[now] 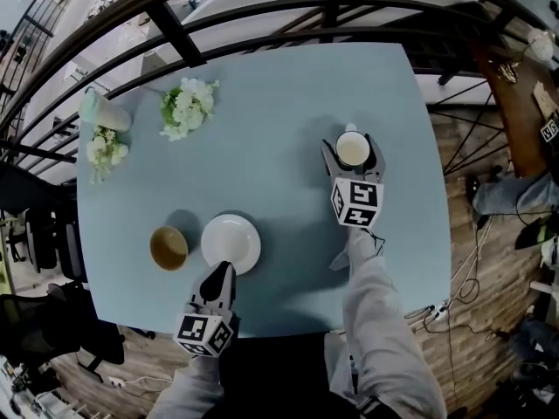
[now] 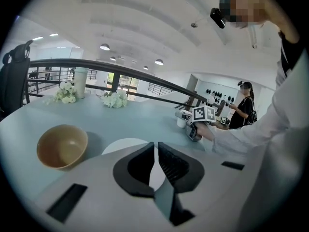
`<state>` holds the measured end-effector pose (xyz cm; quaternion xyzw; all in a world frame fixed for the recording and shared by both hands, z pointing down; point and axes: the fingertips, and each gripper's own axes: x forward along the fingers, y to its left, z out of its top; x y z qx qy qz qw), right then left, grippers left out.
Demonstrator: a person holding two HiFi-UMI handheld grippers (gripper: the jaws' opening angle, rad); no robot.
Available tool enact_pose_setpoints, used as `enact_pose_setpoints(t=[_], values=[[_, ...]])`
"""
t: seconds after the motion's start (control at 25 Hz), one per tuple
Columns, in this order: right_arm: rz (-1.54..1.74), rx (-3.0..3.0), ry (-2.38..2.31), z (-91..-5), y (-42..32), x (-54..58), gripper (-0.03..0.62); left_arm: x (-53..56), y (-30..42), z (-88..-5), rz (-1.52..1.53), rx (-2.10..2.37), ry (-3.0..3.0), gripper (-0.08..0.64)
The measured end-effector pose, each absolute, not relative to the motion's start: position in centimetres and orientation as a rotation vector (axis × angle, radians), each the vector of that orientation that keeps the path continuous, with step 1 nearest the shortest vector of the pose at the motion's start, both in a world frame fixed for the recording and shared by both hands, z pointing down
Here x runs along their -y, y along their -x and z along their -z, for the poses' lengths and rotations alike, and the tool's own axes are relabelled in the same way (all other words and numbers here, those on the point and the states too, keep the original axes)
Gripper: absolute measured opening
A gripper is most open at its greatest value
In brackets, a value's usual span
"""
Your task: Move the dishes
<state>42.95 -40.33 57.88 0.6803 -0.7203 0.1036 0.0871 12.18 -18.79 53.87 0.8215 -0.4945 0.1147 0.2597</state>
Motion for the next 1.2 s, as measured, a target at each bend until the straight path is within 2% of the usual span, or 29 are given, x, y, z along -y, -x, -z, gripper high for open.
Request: enact_pose_setpoints(t=[0.52, 0.96, 1.2], values=[[-0.301, 2.119, -2.017, -57.6, -43.3, 38.9, 0.431, 17.8, -11.3, -54.0, -0.295, 1.345, -2.224, 0.038], [-0.256, 2.157, -1.98, -51.8, -43.4, 30.4, 0.431, 17.9, -11.4, -53.0, -0.235, 1.292, -2.325, 0.038], [-0.266, 2.207, -1.929, -48.3, -40.8, 24.9, 0.431, 17.3, -11.7, -51.3, -0.207, 1.249, -2.394, 0.038]])
